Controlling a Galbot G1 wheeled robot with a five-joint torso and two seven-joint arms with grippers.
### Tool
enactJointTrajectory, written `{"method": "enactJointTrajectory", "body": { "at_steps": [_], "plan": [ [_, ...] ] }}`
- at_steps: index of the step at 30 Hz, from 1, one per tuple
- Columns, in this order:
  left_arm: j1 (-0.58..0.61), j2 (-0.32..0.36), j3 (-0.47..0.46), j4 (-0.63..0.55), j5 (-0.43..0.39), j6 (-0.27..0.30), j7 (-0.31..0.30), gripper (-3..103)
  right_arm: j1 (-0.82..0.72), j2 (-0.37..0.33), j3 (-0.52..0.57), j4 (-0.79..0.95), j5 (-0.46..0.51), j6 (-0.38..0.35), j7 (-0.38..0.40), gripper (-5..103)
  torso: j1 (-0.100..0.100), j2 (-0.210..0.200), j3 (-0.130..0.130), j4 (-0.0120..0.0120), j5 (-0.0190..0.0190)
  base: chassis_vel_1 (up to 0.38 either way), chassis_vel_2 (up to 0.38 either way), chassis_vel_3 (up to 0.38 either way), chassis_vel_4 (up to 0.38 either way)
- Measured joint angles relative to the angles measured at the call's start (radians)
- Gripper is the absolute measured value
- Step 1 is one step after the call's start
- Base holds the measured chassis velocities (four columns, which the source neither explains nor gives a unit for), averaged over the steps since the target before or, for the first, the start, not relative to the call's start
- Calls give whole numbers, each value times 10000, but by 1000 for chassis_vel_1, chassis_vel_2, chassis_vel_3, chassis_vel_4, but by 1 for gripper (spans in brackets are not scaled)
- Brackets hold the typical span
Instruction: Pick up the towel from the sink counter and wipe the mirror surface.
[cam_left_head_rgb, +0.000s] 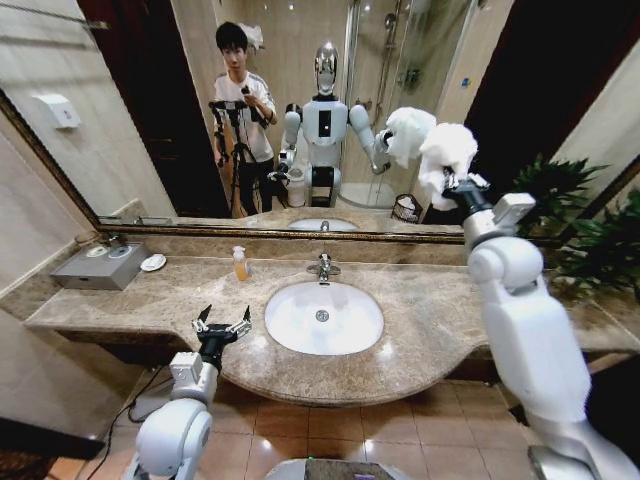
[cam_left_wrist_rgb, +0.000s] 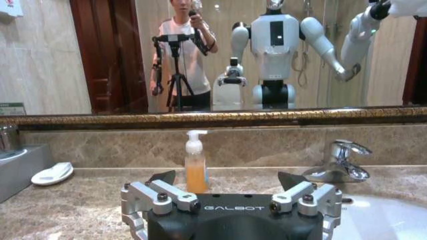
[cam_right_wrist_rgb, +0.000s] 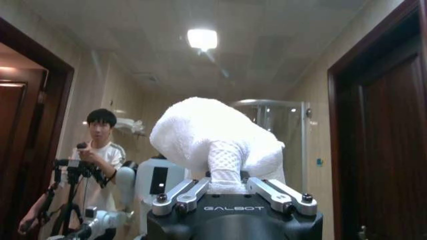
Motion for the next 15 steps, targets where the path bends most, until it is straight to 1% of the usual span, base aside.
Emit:
{"method": "enactJointTrajectory", "body": {
  "at_steps": [3,5,7,8,10,12,13,15],
  "plan": [
    [0,0,0,0,0,0,0,100,472,225,-406,-676,51,-1,-116,10,0,0,0,-2,0,0,0,0,0],
    [1,0,0,0,0,0,1,100,566,277,-486,-791,51,-1,-119,10,0,0,1,-2,2,0,0,0,0],
    [0,0,0,0,0,0,0,100,959,509,-826,-1196,7,0,-130,10,0,0,0,3,0,0,0,0,0],
    [0,0,0,0,0,0,0,100,1245,675,-1015,-1459,-56,3,-138,10,0,0,1,0,-1,0,0,0,0],
    [0,0,0,0,0,0,0,100,1664,929,-1226,-1823,-170,24,-161,10,1,0,1,5,-3,0,0,0,0],
    [0,0,0,0,0,0,0,100,1765,1001,-1264,-1927,-196,25,-161,10,1,0,1,4,-5,0,0,0,0],
    [0,0,0,0,0,0,0,100,1814,1057,-1276,-2049,-228,25,-162,10,1,0,0,8,-7,0,0,0,0],
    [0,0,0,0,0,0,0,100,1531,1074,-1183,-2137,-280,43,-163,10,1,1,0,1,-3,0,0,0,0]
  ]
}}
